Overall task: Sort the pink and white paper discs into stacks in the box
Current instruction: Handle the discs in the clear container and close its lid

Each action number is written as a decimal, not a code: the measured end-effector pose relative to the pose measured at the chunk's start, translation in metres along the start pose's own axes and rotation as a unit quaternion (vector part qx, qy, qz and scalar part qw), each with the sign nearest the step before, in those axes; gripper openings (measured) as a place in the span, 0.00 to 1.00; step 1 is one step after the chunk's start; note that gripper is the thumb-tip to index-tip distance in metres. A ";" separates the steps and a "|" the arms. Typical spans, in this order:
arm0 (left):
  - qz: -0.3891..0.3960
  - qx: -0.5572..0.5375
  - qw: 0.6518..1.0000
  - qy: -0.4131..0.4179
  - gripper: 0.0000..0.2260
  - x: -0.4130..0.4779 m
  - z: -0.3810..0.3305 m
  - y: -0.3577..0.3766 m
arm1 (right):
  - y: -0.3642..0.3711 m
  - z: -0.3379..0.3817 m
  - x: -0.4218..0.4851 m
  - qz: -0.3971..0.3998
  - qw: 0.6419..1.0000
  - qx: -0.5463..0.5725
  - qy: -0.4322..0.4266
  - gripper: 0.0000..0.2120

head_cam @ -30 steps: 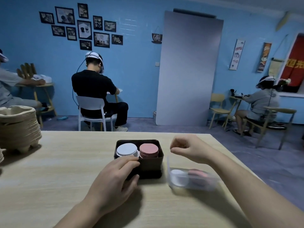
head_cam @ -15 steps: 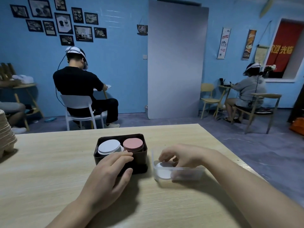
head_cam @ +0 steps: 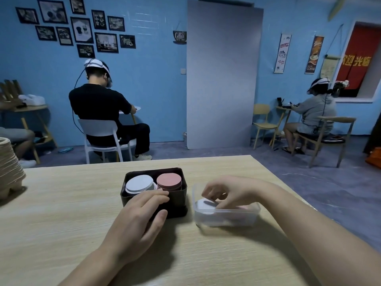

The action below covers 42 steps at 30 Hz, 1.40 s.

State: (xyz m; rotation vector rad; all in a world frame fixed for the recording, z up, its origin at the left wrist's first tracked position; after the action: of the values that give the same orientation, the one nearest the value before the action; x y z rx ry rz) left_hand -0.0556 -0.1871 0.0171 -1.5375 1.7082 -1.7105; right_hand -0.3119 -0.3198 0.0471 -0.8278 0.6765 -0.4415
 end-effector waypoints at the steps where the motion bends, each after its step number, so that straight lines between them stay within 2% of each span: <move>1: 0.003 -0.003 1.000 0.000 0.15 0.000 0.001 0.000 | -0.004 0.002 -0.005 0.000 1.000 0.016 0.001 0.21; 4: 0.005 0.000 1.000 0.004 0.16 -0.002 0.001 -0.004 | -0.017 0.009 -0.022 -0.020 0.999 0.042 0.001 0.23; 8: -0.006 0.016 1.000 0.007 0.15 -0.008 0.004 -0.014 | -0.030 0.017 -0.030 -0.100 0.990 0.086 -0.039 0.21; 14: -0.047 0.020 0.999 -0.011 0.12 -0.021 0.017 -0.028 | -0.025 0.051 0.003 -0.158 0.976 0.118 -0.086 0.22; 20: -0.061 -0.023 0.997 -0.030 0.13 -0.028 0.024 -0.032 | -0.019 0.097 0.054 -0.178 0.972 0.109 -0.109 0.25; 27: -0.063 -0.049 0.996 -0.038 0.13 -0.029 0.029 -0.033 | -0.013 0.126 0.092 -0.183 0.979 0.036 -0.080 0.27; 34: -0.067 -0.067 0.995 -0.037 0.13 -0.030 0.025 -0.034 | -0.002 0.135 0.108 -0.185 0.981 -0.010 -0.063 0.23; 38: -0.062 -0.073 0.995 -0.042 0.13 -0.028 0.024 -0.032 | -0.005 0.134 0.101 -0.179 0.982 0.004 -0.062 0.21; 42: -0.059 -0.065 0.995 -0.045 0.12 -0.026 0.024 -0.032 | -0.014 0.126 0.076 -0.221 0.973 0.015 -0.065 0.17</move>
State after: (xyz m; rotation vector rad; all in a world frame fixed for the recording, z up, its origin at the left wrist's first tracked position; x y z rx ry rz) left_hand -0.0113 -0.1716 0.0258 -1.7781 1.7454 -1.5843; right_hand -0.1714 -0.3077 0.0921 -0.9722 0.3584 -0.7888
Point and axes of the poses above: each hand's wrist, its own x-axis towards the middle knuckle, its own y-axis out of the palm, z = x × y, the point moved 4 cm from there along x, towards the middle knuckle, and after that the axes turned 13 degrees about z, right-handed, at the moved point
